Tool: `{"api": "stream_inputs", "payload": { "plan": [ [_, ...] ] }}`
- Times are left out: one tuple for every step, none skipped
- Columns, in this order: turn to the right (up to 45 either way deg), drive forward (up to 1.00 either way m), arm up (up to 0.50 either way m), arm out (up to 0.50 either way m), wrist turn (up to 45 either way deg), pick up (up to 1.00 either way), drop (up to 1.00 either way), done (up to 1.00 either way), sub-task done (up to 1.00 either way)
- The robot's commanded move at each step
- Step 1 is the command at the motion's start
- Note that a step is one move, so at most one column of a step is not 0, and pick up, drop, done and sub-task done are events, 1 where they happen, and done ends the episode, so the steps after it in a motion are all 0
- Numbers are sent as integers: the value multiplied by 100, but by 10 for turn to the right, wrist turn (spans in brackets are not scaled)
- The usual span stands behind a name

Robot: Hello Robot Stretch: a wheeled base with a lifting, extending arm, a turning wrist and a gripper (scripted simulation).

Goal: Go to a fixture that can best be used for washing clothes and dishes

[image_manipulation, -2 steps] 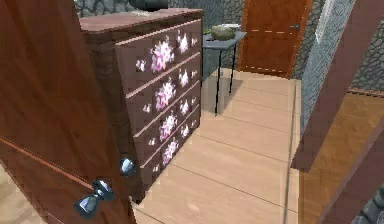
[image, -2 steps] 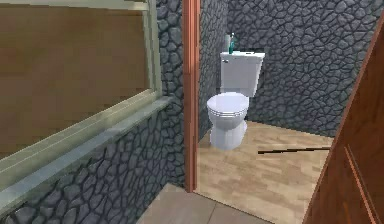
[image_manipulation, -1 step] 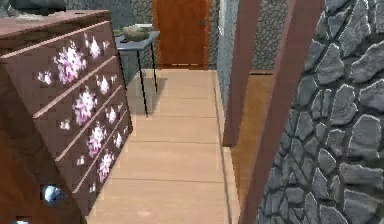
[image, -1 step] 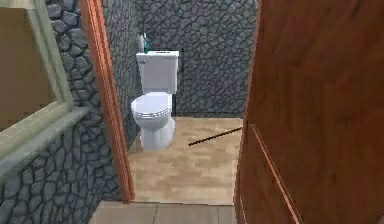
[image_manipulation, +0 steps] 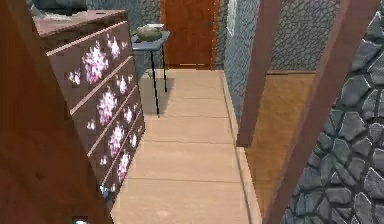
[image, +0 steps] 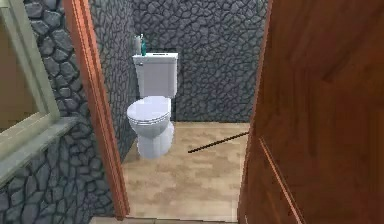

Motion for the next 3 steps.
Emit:
{"api": "stream_inputs", "payload": {
  "plan": [
    [0,100,0,0,0,0,0,0,0],
    [60,0,0,0,0,0,0,0,0],
    [0,50,0,0,0,0,0,0,0]
  ]
}}
